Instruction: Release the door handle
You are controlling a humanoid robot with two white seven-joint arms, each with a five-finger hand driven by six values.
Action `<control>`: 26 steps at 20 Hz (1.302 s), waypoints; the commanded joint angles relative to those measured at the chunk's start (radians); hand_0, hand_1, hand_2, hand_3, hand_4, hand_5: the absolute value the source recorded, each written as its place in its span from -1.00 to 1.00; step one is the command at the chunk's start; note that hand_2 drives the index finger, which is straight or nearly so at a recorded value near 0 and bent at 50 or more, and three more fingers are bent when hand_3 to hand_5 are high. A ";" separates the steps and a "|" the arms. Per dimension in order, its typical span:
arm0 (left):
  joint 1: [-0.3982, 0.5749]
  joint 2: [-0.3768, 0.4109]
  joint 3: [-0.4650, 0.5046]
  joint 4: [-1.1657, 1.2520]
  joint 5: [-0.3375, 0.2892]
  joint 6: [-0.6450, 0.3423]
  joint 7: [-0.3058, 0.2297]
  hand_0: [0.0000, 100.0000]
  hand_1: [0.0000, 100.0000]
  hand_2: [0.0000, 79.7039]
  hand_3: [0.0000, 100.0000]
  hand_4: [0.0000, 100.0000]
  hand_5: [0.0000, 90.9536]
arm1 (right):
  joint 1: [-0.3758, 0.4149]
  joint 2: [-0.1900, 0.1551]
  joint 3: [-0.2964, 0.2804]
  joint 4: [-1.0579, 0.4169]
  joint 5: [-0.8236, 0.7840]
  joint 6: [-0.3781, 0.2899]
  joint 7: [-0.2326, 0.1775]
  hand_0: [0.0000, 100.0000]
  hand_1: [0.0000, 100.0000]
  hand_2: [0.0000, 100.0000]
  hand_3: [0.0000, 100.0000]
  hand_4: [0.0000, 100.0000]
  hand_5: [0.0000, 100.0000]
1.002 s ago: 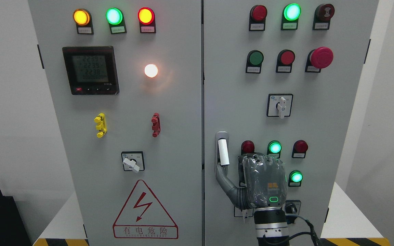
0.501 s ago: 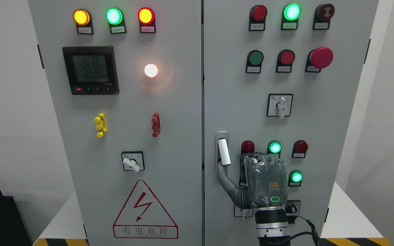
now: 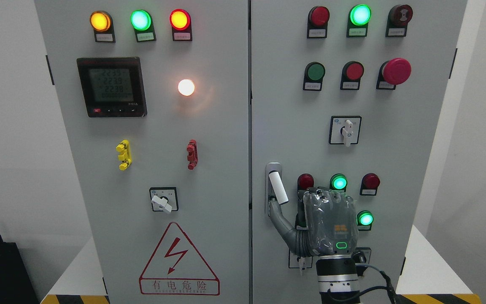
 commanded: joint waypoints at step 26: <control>0.000 0.000 0.011 0.017 0.000 0.000 0.001 -0.76 -0.22 -1.00 -1.00 -1.00 -1.00 | 0.003 -0.001 -0.028 -0.014 -0.002 -0.003 0.001 -0.19 -0.52 0.95 1.00 0.89 0.96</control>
